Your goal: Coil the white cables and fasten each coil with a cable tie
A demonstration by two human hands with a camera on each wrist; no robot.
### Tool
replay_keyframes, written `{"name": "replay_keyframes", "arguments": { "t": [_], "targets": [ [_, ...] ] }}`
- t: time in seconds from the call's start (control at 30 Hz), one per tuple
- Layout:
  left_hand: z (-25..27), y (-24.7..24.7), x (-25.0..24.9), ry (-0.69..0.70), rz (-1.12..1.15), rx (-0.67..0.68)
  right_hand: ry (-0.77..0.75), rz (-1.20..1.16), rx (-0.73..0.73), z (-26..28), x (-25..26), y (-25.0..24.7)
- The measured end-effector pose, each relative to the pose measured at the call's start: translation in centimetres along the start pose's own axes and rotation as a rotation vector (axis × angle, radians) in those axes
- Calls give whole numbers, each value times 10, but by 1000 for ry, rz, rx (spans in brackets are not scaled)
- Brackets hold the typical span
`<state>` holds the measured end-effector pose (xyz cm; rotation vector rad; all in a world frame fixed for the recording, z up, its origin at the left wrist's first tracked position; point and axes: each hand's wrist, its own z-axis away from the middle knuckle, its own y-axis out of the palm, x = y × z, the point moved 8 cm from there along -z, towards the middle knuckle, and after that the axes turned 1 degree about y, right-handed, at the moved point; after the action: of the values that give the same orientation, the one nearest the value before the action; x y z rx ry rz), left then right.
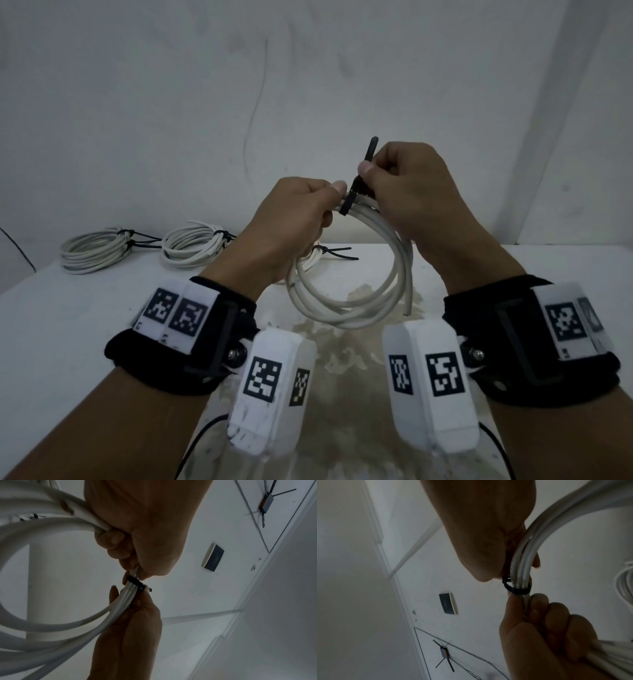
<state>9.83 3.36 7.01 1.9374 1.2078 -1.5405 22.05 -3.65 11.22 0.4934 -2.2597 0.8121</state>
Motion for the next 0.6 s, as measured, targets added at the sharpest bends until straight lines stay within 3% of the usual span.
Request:
{"name": "replay_keyframes", "arguments": {
  "t": [0.1, 0.23, 0.33, 0.47, 0.6],
  "targets": [
    [1, 0, -8, 57, 2, -4, 46, 7, -25, -3, -8, -2],
    [0, -1, -15, 158, -163, -40, 274, -222, 34, 7, -29, 7],
    [0, 4, -11, 148, -206, -27, 161, -78, -5, 4, -23, 4],
    [1, 5, -5, 57, -91, -18, -50, -22, -54, 2, 4, -1],
    [5, 13, -10, 72, -12, 82, 34, -111, -44, 0, -5, -1]
  ]
}}
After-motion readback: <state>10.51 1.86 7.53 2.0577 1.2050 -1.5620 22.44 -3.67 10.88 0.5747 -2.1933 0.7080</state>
